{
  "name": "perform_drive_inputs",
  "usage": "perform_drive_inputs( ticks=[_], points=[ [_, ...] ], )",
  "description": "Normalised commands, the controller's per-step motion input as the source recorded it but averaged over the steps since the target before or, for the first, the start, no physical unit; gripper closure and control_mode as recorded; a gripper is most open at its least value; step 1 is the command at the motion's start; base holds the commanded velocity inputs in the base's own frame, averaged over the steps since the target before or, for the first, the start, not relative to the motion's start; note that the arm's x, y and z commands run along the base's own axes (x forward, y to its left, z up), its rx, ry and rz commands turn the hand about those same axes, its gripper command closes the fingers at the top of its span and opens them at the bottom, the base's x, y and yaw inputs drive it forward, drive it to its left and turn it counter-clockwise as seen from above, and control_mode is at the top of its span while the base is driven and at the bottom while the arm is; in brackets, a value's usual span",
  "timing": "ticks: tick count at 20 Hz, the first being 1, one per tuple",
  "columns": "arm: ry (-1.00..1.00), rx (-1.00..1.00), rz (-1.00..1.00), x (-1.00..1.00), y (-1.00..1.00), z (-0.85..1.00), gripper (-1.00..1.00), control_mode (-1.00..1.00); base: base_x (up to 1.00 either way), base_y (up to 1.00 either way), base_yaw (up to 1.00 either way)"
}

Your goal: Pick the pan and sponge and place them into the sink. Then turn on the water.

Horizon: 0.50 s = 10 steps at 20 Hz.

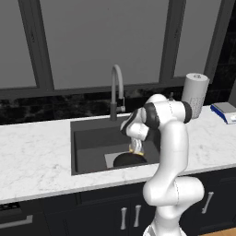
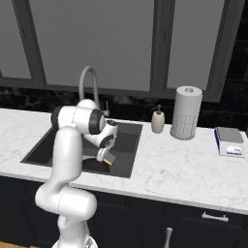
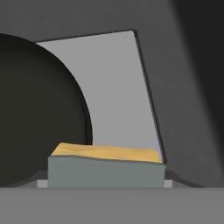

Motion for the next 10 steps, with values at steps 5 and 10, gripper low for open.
perform_drive_inputs(
  ticks=[5, 10],
  points=[
    [-0.09, 0.01, 0.0, -0.08, 0.23, 0.01, -1.0, -1.0, 0.0, 0.0, 0.0],
    [-0.1, 0.01, 0.0, -0.04, 0.11, 0.16, -1.0, -1.0, 0.0, 0.0, 0.0]
  ],
)
